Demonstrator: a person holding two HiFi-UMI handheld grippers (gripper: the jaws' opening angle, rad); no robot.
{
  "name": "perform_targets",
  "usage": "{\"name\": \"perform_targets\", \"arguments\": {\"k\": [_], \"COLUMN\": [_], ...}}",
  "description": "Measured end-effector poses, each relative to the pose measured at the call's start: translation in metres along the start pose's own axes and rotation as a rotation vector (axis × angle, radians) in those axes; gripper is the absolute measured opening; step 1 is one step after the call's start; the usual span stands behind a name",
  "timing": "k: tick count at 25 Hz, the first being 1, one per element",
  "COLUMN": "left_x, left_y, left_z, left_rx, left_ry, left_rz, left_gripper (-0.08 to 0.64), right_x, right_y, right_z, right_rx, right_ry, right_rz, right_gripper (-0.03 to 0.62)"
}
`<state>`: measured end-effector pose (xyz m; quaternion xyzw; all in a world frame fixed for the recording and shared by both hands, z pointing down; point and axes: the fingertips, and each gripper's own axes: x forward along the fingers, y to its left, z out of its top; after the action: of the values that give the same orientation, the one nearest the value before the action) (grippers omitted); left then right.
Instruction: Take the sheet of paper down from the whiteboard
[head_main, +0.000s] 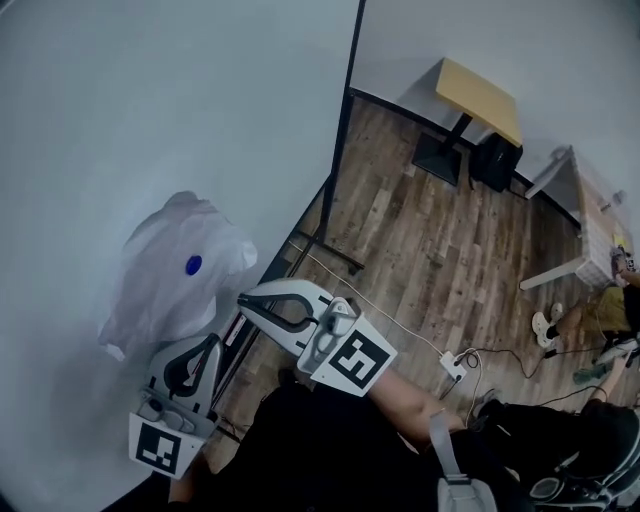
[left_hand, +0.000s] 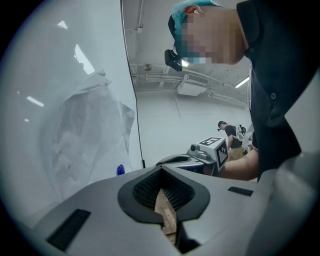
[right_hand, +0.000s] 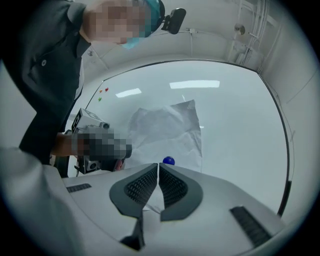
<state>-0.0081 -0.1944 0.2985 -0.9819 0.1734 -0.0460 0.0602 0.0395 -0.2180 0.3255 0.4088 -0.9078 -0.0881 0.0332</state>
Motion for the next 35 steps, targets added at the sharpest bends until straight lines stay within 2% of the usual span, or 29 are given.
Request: {"name": "perform_targets", "arguments": {"k": [2,5,6,10,14,15,17,19,24,30,35], "left_x": [0.007,0.018,0.019,0.014,0.008,0.008,0.009,0.01,0.005,-0.002,-0.007], "left_y": [0.001,-0.006,-0.008,-0.001,0.006,0.008,0.01,0.01,0.009,0.009,0.007], "left_z": [0.001,0.015,0.021,0.025,0.019,0.021,0.023,0.023,0.022,0.018,0.017], "left_rx": [0.044,0.088,0.093,0.092,0.112,0.113,0.111,0.108,0.117,0.156,0.135], "left_ry": [-0.004,-0.001,0.007,0.066,0.115,0.113,0.109,0.117,0.151,0.206,0.207], "left_rz": [0.033,0.075,0.091,0.159,0.223,0.237,0.259,0.273,0.293,0.32,0.328], "left_gripper": [0.011,0.011,0.011,0.011,0.011,0.012,0.011,0.011,0.011,0.012,0.011], "right_x": [0.004,-0.001,-0.002,0.008,0.024,0.028,0.036,0.041,0.055,0.062,0.066], "right_y": [-0.005,-0.02,-0.023,-0.021,-0.02,-0.021,-0.021,-0.021,-0.02,-0.02,-0.021], "right_z": [-0.002,0.021,0.028,0.03,0.021,0.021,0.02,0.018,0.017,0.017,0.021], "right_rx": [-0.018,0.12,0.128,0.038,-0.02,-0.028,-0.057,-0.082,-0.149,-0.201,-0.227], "right_ry": [-0.022,-0.171,-0.185,-0.169,-0.146,-0.143,-0.128,-0.11,-0.102,-0.112,-0.143], "right_rz": [0.05,0.02,0.024,0.085,0.103,0.108,0.13,0.137,0.085,0.05,0.002], "right_gripper": [0.02,0.02,0.021,0.021,0.023,0.031,0.105,0.118,0.155,0.156,0.155]}}
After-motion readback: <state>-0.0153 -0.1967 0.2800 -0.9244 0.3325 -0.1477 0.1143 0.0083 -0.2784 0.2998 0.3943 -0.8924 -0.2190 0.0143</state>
